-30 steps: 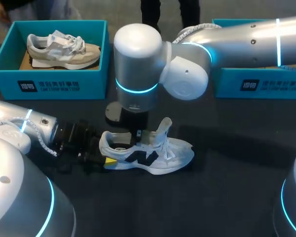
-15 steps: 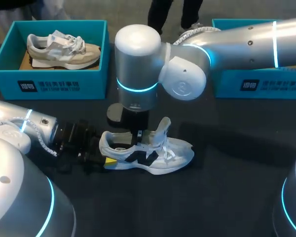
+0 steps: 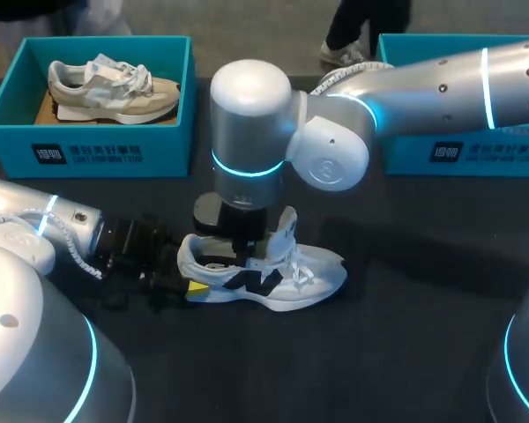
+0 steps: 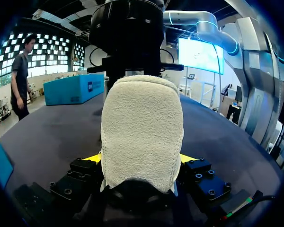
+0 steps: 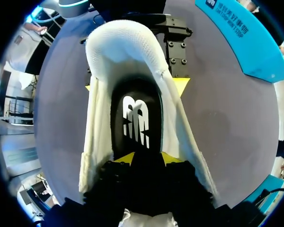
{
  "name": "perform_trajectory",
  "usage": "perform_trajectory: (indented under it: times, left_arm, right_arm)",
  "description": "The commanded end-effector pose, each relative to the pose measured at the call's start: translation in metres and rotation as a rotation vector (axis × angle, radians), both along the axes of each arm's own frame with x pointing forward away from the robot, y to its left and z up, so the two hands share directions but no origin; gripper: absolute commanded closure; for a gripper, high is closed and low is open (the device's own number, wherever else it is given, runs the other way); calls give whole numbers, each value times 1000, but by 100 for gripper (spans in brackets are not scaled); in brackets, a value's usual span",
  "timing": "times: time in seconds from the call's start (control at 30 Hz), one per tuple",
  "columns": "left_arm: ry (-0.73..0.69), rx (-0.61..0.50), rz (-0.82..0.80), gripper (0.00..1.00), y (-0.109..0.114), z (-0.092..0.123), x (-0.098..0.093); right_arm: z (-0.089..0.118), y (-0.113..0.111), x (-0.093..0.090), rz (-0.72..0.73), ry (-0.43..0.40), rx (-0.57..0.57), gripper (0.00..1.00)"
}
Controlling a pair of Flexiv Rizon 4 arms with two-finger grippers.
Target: Take the shoe out of the shoebox, open the shoe tongue, remove and reinsert the insole, then place the shoe into the shoebox
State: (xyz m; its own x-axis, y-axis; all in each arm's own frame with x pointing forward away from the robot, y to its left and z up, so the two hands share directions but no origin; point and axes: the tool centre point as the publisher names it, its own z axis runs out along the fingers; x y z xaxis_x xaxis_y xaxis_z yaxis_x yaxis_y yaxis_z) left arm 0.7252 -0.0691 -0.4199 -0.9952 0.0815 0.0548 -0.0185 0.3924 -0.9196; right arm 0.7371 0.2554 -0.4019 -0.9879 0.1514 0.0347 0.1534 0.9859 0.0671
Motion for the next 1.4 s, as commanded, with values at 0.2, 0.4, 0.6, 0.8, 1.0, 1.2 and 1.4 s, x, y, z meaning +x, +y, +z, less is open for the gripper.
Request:
perform_trajectory:
  times: [0.2,0.4,0.6,0.8,1.0,1.2,1.4]
  left_arm:
    - [-1,1,2,100,0,-6,-4]
    - [-1,1,2,100,0,-6,-4]
    - [-1,1,2,100,0,-6,-4]
    - [-1,1,2,100,0,-6,-4]
    - [-1,1,2,100,0,-6,-4]
    - [-1,1,2,100,0,-6,-4]
    - [-1,1,2,100,0,-6,-4]
  right_arm:
    - [-10,8,9,-1,-6,16,62]
    - [-29,12,6,10,45,9,62]
    - [-49,11,0,1,94,-5,70]
    - [-64,7,-8,-27,132,-18,89]
    - [-70,3,-14,-49,160,-32,100]
    - [-59,-6,-17,-74,172,-26,100]
    - [-30,-15,-18,-77,168,-11,100]
